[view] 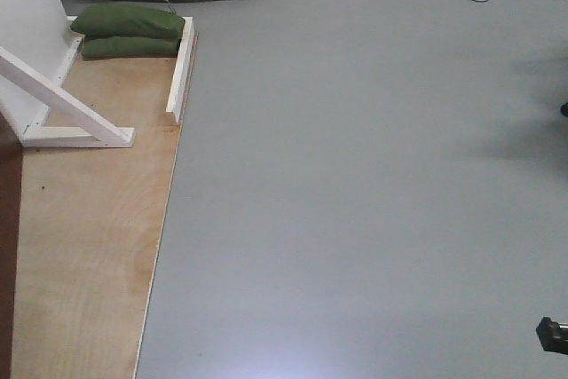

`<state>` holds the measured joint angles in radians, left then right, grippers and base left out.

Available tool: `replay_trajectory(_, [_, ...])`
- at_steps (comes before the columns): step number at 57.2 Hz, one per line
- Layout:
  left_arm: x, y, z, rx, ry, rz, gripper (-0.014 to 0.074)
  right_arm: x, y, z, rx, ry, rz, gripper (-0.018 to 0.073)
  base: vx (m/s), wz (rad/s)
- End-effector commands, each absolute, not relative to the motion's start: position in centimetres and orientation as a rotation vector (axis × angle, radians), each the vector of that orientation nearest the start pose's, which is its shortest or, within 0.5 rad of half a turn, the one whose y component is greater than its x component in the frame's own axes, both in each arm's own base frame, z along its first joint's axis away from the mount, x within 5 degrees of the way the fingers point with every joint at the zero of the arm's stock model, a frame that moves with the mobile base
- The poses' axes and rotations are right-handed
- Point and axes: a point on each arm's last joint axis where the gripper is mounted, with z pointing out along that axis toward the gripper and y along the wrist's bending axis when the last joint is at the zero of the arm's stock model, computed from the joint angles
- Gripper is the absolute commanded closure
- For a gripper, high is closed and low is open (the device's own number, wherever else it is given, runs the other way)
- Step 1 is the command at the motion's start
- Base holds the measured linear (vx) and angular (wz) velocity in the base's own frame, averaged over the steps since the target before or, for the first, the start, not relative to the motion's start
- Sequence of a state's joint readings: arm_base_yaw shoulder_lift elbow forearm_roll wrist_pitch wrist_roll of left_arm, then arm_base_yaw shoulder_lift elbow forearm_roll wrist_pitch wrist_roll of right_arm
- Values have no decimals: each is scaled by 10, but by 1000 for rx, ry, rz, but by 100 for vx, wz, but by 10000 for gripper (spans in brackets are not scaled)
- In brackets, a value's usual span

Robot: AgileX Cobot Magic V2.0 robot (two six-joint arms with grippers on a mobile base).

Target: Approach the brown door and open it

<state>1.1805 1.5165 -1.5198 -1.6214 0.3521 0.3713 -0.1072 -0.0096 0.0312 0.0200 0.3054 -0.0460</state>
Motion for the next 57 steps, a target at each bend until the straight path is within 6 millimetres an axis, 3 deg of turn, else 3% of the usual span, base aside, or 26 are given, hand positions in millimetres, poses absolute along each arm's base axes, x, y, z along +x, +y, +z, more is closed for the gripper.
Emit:
replay_trajectory(1, [161, 284, 501, -1126, 742, -413, 600, 55, -6, 181, 61, 1721, -109, 559, 0, 0])
replay_trajectory(13, [156, 267, 516, -1070, 730, -454, 600, 55, -6, 181, 61, 1721, -109, 559, 0, 0])
replay_trajectory(33, [166, 251, 516, -965, 862, -596, 600, 55, -6, 181, 61, 1721, -109, 559, 0, 0])
replay_trajectory(57, [156, 271, 513, -1085, 717, -454, 600, 55, -6, 181, 61, 1721, -109, 559, 0, 0])
